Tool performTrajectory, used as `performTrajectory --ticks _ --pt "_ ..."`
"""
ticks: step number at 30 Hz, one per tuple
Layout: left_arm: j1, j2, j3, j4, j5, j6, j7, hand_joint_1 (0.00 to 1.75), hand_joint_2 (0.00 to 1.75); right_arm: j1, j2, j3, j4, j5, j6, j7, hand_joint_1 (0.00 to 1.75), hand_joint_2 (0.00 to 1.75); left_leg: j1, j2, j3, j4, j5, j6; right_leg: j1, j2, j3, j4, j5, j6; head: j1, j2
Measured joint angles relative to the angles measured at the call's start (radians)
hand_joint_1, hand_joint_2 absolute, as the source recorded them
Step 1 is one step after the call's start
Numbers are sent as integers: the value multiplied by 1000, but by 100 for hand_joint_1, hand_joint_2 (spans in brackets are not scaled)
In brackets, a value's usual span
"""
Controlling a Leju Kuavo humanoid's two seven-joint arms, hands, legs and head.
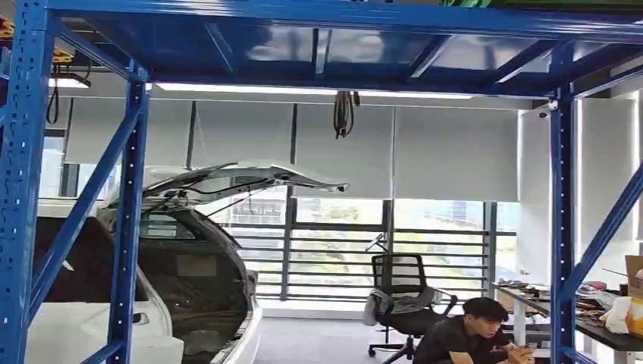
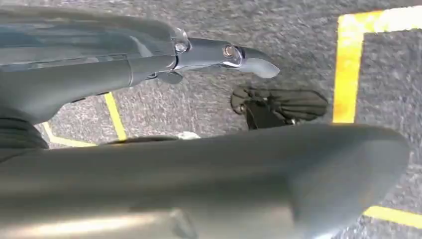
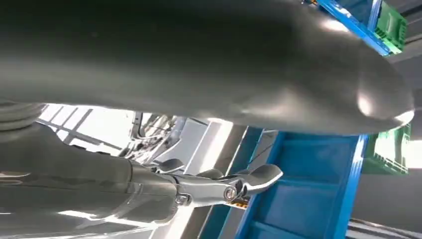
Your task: Take the parts from the cabinet and place them on the table.
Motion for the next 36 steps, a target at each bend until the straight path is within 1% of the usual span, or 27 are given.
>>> performTrajectory --ticks 1,2,3,5,6,7,10,12,13,15,16,17,18,19,20,21,22,23,25,27,28,30,31,32,33,34,36 --pt "0 0 0 0 -1 0 0 0 0 0 0 -2 0 -1 1 0 0 0 -1 0 4 0 -4 1 0 0 -41 60 -6 1 0 0" --pt "1 0 0 0 -2 0 0 0 0 0 0 -3 0 -2 1 -2 0 0 -2 -1 11 0 -9 2 0 0 -58 67 13 0 0 0" --pt "3 0 0 0 -3 0 0 0 0 0 0 -4 0 -4 4 -3 0 0 -3 -2 19 0 -15 2 0 0 -51 30 56 -2 0 0" --pt "2 0 0 0 -8 -1 0 0 0 -1 0 -5 -2 -5 9 -5 0 0 -7 -7 42 0 -29 0 4 2 11 -144 177 -16 0 0" --pt "2 -2 0 0 -8 -1 0 0 0 -2 0 -6 -3 -6 10 -8 0 0 -5 -7 47 -3 -35 -4 9 3 37 -201 192 -28 1 0" --pt "-2 -3 0 2 -8 -1 -1 0 0 -1 0 -6 -4 -6 10 -9 0 0 -10 -9 49 -2 -39 -9 15 3 39 -210 189 -34 0 0" --pt "0 -5 0 5 -9 -2 -1 0 0 -2 0 -9 -7 -6 10 -10 0 0 -4 -4 47 -13 -39 -25 18 6 43 -228 174 -45 0 0" --pt "-3 -5 0 5 -9 -1 -2 0 0 -1 2 -11 -9 -8 10 -10 0 0 -8 -1 53 -3 -53 -31 6 3 66 -258 178 -50 0 0" --pt "-4 -5 0 5 -9 -1 -2 0 0 -3 4 -11 -9 -9 10 -11 0 0 -7 -1 27 45 -78 -34 3 0 72 -261 176 -54 0 0" --pt "-3 -5 0 5 -10 -1 -2 0 0 0 5 -12 -9 -11 10 -11 0 0 -3 -1 -63 202 -139 -42 3 -4 78 -261 169 -58 0 0" --pt "0 -5 0 5 -10 -1 -2 0 0 1 5 -13 -8 -12 11 -11 0 0 -1 -1 -107 272 -154 -46 3 -3 82 -260 165 -58 0 0" --pt "3 -4 0 5 -10 0 -2 0 0 4 5 -13 -8 -13 12 -11 0 0 0 -1 -130 295 -144 -48 3 -2 88 -260 160 -57 1 0" --pt "4 -4 0 5 -10 0 -2 0 0 5 6 -13 -8 -15 12 -12 0 0 2 0 -128 270 -105 -50 1 -1 96 -260 154 -54 0 0" --pt "4 -3 0 5 -11 0 -2 0 0 5 6 -13 -8 -15 12 -12 0 0 3 0 -105 202 -51 -52 -2 0 107 -259 146 -49 0 0" --pt "4 -2 0 5 -11 0 -2 0 0 5 7 -14 -8 -15 12 -13 0 0 5 1 -70 111 9 -53 -5 0 120 -257 136 -44 0 0" --pt "4 -2 0 5 -11 0 -2 0 0 5 9 -14 -8 -15 12 -14 0 0 8 4 -44 36 47 -55 -5 0 127 -255 126 -36 1 0" --pt "4 -2 0 6 -11 0 -1 0 0 5 10 -14 -9 -14 12 -15 0 0 0 4 -32 30 29 -53 1 2 129 -251 119 -26 1 0" --pt "1 -2 0 6 -12 0 0 0 0 5 10 -14 -10 -14 12 -16 0 0 1 4 -28 20 18 -36 1 4 128 -249 116 -23 0 0" --pt "4 -1 0 6 -18 0 2 0 0 5 11 -14 -10 -12 10 -22 0 0 -4 3 -29 19 13 -23 -1 2 134 -259 115 -16 0 0" --pt "5 0 0 6 -21 1 1 0 0 4 12 -16 -12 -11 8 -25 0 0 2 3 -21 13 11 -10 -4 2 138 -251 102 -6 0 0" --pt "3 0 0 6 -21 1 1 0 0 3 12 -18 -15 -13 8 -28 0 0 2 3 -18 12 8 -4 -3 2 121 -211 81 -4 0 0" --pt "2 0 0 6 -27 0 1 0 0 5 12 -23 -16 -23 9 -33 0 0 0 4 -11 12 1 5 -3 2 30 -43 11 -1 0 0" --pt "3 0 0 6 -27 0 1 0 0 6 12 -24 -17 -30 10 -37 0 0 -2 4 -8 12 -3 7 -3 2 -21 39 -11 -1 0 0" --pt "4 0 0 6 -29 0 2 0 0 6 13 -27 -17 -38 12 -42 0 0 -5 3 -4 12 -7 9 -3 2 -54 80 -8 -3 0 0" --pt "4 0 0 6 -29 0 1 0 0 7 13 -31 -18 -46 16 -46 0 0 -7 2 4 12 -13 9 -2 2 -61 67 21 -6 0 0" --pt "5 0 -1 6 -30 0 2 0 0 7 13 -33 -19 -52 21 -48 0 0 -9 -1 15 12 -19 9 0 3 -44 9 72 -12 0 0" --pt "4 0 -2 6 -31 0 1 0 0 6 14 -40 -24 -60 29 -52 0 0 -13 -4 38 11 -34 7 11 4 19 -170 188 -35 0 0"
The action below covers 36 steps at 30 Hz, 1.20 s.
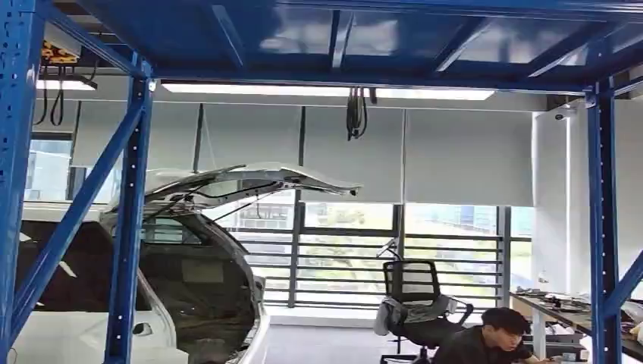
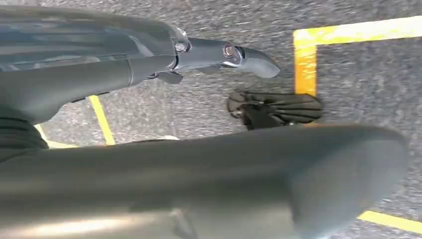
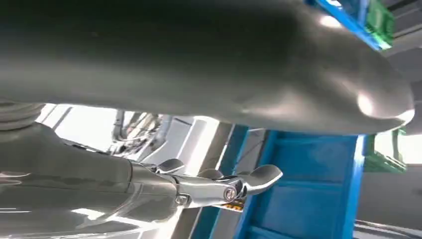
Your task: Take the parts from the cabinet and place them on the table.
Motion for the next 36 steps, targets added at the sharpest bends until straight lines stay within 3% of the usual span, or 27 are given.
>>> performTrajectory --ticks 1,2,5,6,7,8,10,11,12,13,15,17,18,20,21,22,23,25,26,27,28,30,31,33,36 --pt "0 -2 0 2 -1 0 0 0 0 1 0 -4 0 -3 3 -2 0 0 0 1 4 -4 -5 -4 6 0 14 -22 -10 -13 1 0" --pt "-1 -1 0 2 -2 0 1 0 0 2 2 -7 -2 -7 6 -2 0 0 2 -2 5 -5 -6 -10 10 -1 18 -40 -3 -17 -1 0" --pt "-1 -1 -1 2 -5 -2 1 0 0 4 6 -11 -5 -15 13 -3 0 0 2 3 10 -18 -10 -26 12 1 27 -62 -18 -23 -1 1" --pt "-3 0 -1 2 -6 -2 0 0 0 5 8 -12 -8 -18 15 -3 0 0 3 4 13 -17 -17 -30 -1 -1 40 -79 -13 -24 -1 1" --pt "-4 0 -1 2 -6 -1 0 0 0 4 9 -12 -9 -24 17 -3 0 0 3 4 5 6 -28 -34 0 -2 49 -88 -14 -26 0 0" --pt "-5 1 -1 2 -7 -1 0 0 0 4 10 -13 -9 -28 18 -3 0 0 4 4 -26 68 -59 -39 -1 -4 54 -88 -16 -29 -1 0" --pt "-3 2 -1 2 -8 -2 0 0 0 10 13 -14 -9 -39 24 -3 0 0 8 4 -120 231 -118 -48 -1 -3 63 -88 -26 -32 0 0" --pt "0 3 -1 2 -8 -2 0 0 0 12 15 -15 -9 -45 28 -3 0 0 9 4 -153 280 -122 -51 -1 1 68 -88 -30 -31 0 0" --pt "1 3 -1 2 -9 -1 0 0 0 16 16 -16 -9 -50 33 -3 0 0 11 4 -163 279 -99 -54 -1 5 76 -88 -36 -29 0 0" --pt "2 3 -1 2 -10 -1 0 0 0 16 17 -16 -9 -53 35 -3 0 0 13 4 -150 235 -56 -56 -3 9 86 -87 -43 -27 0 0" --pt "1 5 -1 2 -11 -1 0 0 0 16 21 -21 -10 -56 38 -3 0 0 18 3 -82 61 61 -60 -8 20 111 -85 -60 -17 0 0" --pt "1 5 -1 2 -12 -2 0 0 0 13 24 -21 -11 -56 40 -3 0 0 18 -19 -50 1 47 -50 -3 32 112 -76 -74 -2 -1 0" --pt "0 6 -2 2 -12 -2 2 0 0 15 25 -21 -14 -56 41 -3 0 0 14 -17 -52 8 43 -38 -5 36 110 -81 -72 3 0 0" --pt "1 7 -2 2 -13 -1 1 0 0 15 26 -24 -19 -56 41 -3 0 0 10 -12 -51 6 39 -26 -9 41 114 -89 -72 11 -1 0" --pt "-1 8 -3 2 -14 -1 1 0 0 15 27 -25 -23 -56 41 -3 0 0 16 -7 -46 0 40 -18 -10 38 116 -87 -80 17 -1 0" --pt "-2 8 -5 2 -14 -1 0 0 0 14 27 -28 -27 -56 41 -3 0 0 17 -4 -40 -3 37 -12 -9 22 110 -62 -91 20 -1 0" --pt "-3 8 -6 2 -14 -1 0 0 0 10 27 -31 -29 -56 41 -3 0 0 17 -1 -35 -5 34 -6 -10 14 80 -2 -119 23 -1 0" --pt "-2 8 -9 2 -16 -1 0 0 0 14 28 -32 -29 -56 40 -3 0 0 15 9 -27 -5 25 0 -10 10 -16 167 -182 27 -1 0" --pt "-1 9 -10 2 -16 -1 0 0 0 15 28 -33 -29 -56 40 -3 0 0 13 10 -22 -5 21 0 -10 9 -60 232 -192 27 -1 0" --pt "0 9 -10 2 -16 -1 0 0 0 16 29 -34 -29 -56 40 -3 0 0 12 11 -16 -5 16 -1 -10 8 -79 245 -179 27 -1 0" --pt "0 9 -10 2 -16 0 0 0 0 16 29 -35 -29 -56 41 -3 0 0 11 12 -7 -5 9 -1 -10 7 -73 209 -138 24 -1 0" --pt "-1 9 -10 2 -16 0 -2 0 0 16 34 -38 -27 -62 47 1 0 0 8 12 15 -6 -5 -4 -5 4 -8 35 -20 9 -1 0" --pt "0 9 -10 2 -13 1 -3 0 0 16 34 -39 -26 -70 55 12 0 0 10 11 20 -9 -11 -7 0 1 17 -35 6 -1 -1 0" --pt "-2 10 -10 2 -7 3 -6 0 0 17 36 -39 -18 -95 69 42 0 0 7 11 22 -11 -15 -19 8 -2 30 -55 -13 -8 -2 2" --pt "-4 9 -10 2 3 8 -7 0 0 28 36 -43 2 -134 89 82 0 0 6 15 34 -28 -18 -35 6 4 34 -69 -14 -16 -2 0"
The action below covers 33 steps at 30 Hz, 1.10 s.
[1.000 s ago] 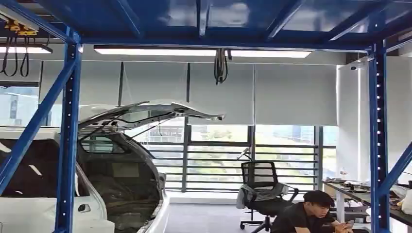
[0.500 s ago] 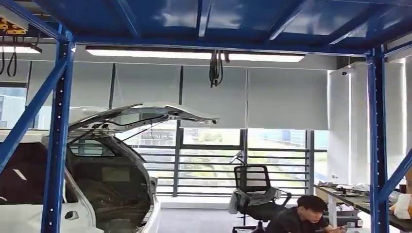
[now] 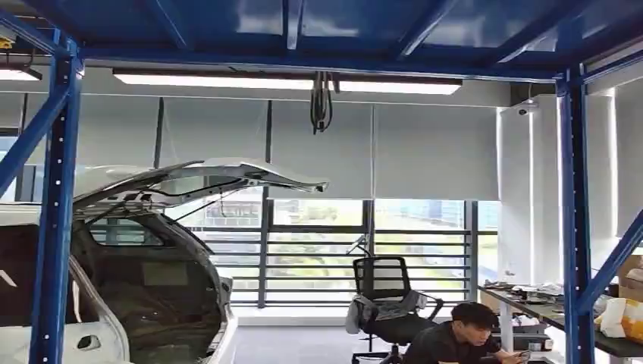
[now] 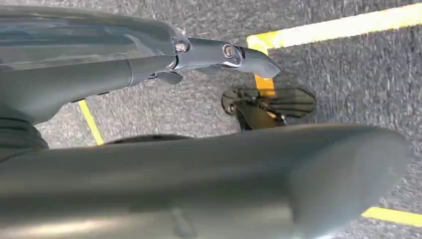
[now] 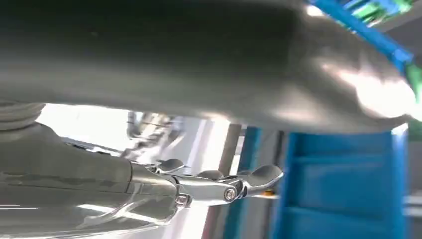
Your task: Take the parts from the cabinet and place them on the table.
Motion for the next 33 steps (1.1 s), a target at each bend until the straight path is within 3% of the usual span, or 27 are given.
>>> performTrajectory --ticks 1,2,4,5,6,7,10,12,14,16,17,18,20,21,22,23,25,27,28,31,33 --pt "-1 0 0 0 3 2 0 0 0 5 0 -3 8 -22 11 21 0 0 1 0 1 12 -8 -3 -6 -2 13 -13 3 -4 0 0" --pt "-1 0 2 0 9 3 0 0 0 6 0 -4 20 -47 22 34 0 0 1 0 -20 53 -28 -7 -8 -3 21 -19 1 -9 0 0" --pt "1 0 4 0 14 4 0 0 0 14 0 -10 50 -88 39 58 0 0 3 0 -110 210 -90 -14 -8 -3 29 -20 -6 -16 0 0" --pt "4 0 6 0 19 5 0 0 0 23 0 -13 62 -102 44 66 0 0 3 0 -154 278 -104 -16 -8 -3 33 -19 -10 -17 0 0" --pt "7 0 9 0 19 5 0 0 0 31 0 -17 75 -114 48 67 0 0 3 0 -184 311 -97 -18 -8 -1 39 -19 -16 -16 0 0" --pt "10 0 12 0 19 5 0 0 0 36 0 -21 85 -116 48 69 0 0 5 0 -187 291 -64 -19 -8 2 48 -19 -23 -15 0 0" --pt "9 0 16 0 22 8 0 0 0 41 -1 -28 97 -84 46 93 0 0 7 0 -116 70 100 -15 -8 6 82 -18 -49 -5 0 0" --pt "7 0 23 0 29 9 1 0 0 45 -11 -30 109 -60 40 124 0 0 2 -3 -92 28 72 2 -2 11 84 -13 -60 10 0 0" --pt "9 0 28 0 40 11 3 0 0 56 -29 -31 121 -32 19 169 0 0 -2 -3 -95 31 69 13 -4 10 87 -24 -60 19 0 0" --pt "10 -1 31 0 43 12 1 0 0 64 -48 -31 134 0 -5 190 0 0 7 -3 -86 21 68 23 -7 7 94 -19 -72 30 0 0" --pt "8 -1 34 0 44 12 -2 0 0 67 -63 -30 140 4 -11 194 0 0 7 -3 -80 18 65 29 -7 4 80 16 -89 35 0 0" --pt "7 -1 37 0 44 11 -3 0 0 70 -80 -29 150 -8 -10 198 0 0 8 -3 -76 18 61 34 -8 4 44 83 -116 40 0 0" --pt "7 -3 42 0 43 7 -2 0 0 94 -116 -29 177 -78 21 212 0 0 7 -3 -69 18 53 38 -10 1 -59 253 -173 46 0 0" --pt "9 -3 44 0 44 5 -2 0 0 105 -136 -27 193 -131 47 225 0 0 7 -3 -64 18 48 38 -10 1 -93 295 -171 48 0 0" --pt "11 -3 44 0 47 5 -2 0 0 116 -153 -27 204 -166 61 231 0 0 7 -3 -56 19 44 38 -10 1 -102 287 -145 48 0 0" --pt "12 -3 47 0 54 3 -2 0 0 127 -179 -29 218 -212 83 233 0 0 7 -4 -46 19 37 38 -10 1 -89 234 -96 47 0 0" --pt "11 -3 52 0 58 2 -3 0 0 146 -218 -40 233 -256 107 234 0 0 6 -7 -24 18 22 32 -9 -1 -28 58 19 37 0 0" --pt "9 -4 56 0 58 2 -2 0 0 160 -248 -55 249 -246 107 241 0 0 2 -8 -23 16 15 23 1 -3 -12 13 19 25 -1 0" --pt "10 -4 58 0 58 2 -1 0 0 166 -260 -62 252 -228 100 245 0 175 -3 -7 -26 21 10 21 -2 -3 -12 3 15 23 0 1" --pt "12 -5 61 0 61 3 7 0 0 179 -286 -78 261 -51 10 274 0 175 -2 -4 -18 8 10 23 -2 2 -11 3 10 21 0 0" --pt "9 -6 66 0 62 6 9 0 0 174 -299 -83 272 174 -81 319 0 175 -2 -4 -15 2 11 22 -2 1 -10 3 8 18 0 0"
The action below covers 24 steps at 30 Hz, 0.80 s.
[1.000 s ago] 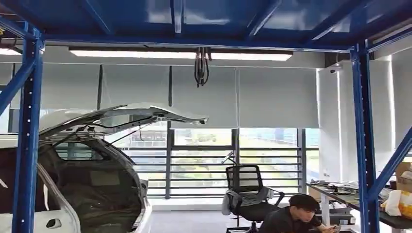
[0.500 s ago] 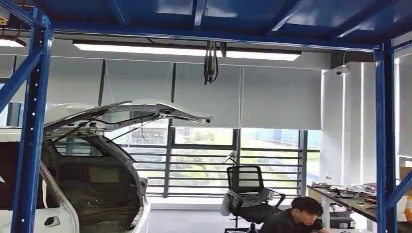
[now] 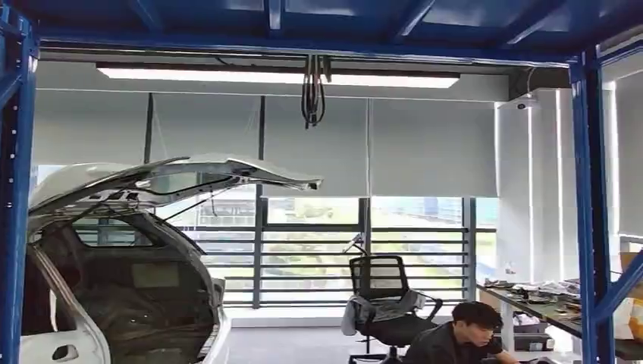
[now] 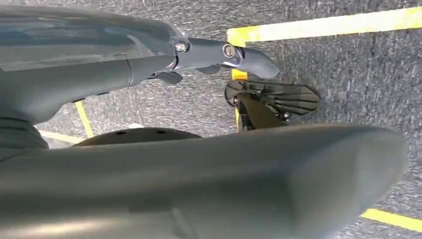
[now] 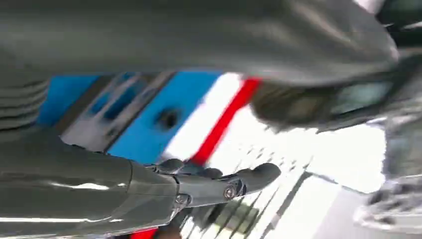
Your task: Take the parts from the cabinet and place them on the table.
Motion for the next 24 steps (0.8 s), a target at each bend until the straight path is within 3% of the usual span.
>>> performTrajectory --ticks 2,6,11,24 --pt "-1 -1 4 0 1 3 2 0 0 -10 -4 0 10 150 -68 34 0 175 0 0 2 -4 1 -2 0 0 1 0 -2 -3 0 0" --pt "-2 -5 5 0 -2 5 3 0 0 -42 -3 21 31 569 -234 128 0 175 0 0 3 -8 3 -8 1 0 1 1 -3 -5 0 0" --pt "-4 -12 5 0 -13 2 3 0 0 -74 6 58 56 836 -298 209 0 175 0 0 3 -8 3 -8 0 0 1 1 -3 -5 0 0" --pt "-8 -13 1 0 -43 -5 1 0 0 -162 12 129 224 916 -282 225 0 175 -3 0 3 -8 3 -8 -2 -1 3 0 -3 -5 0 0"
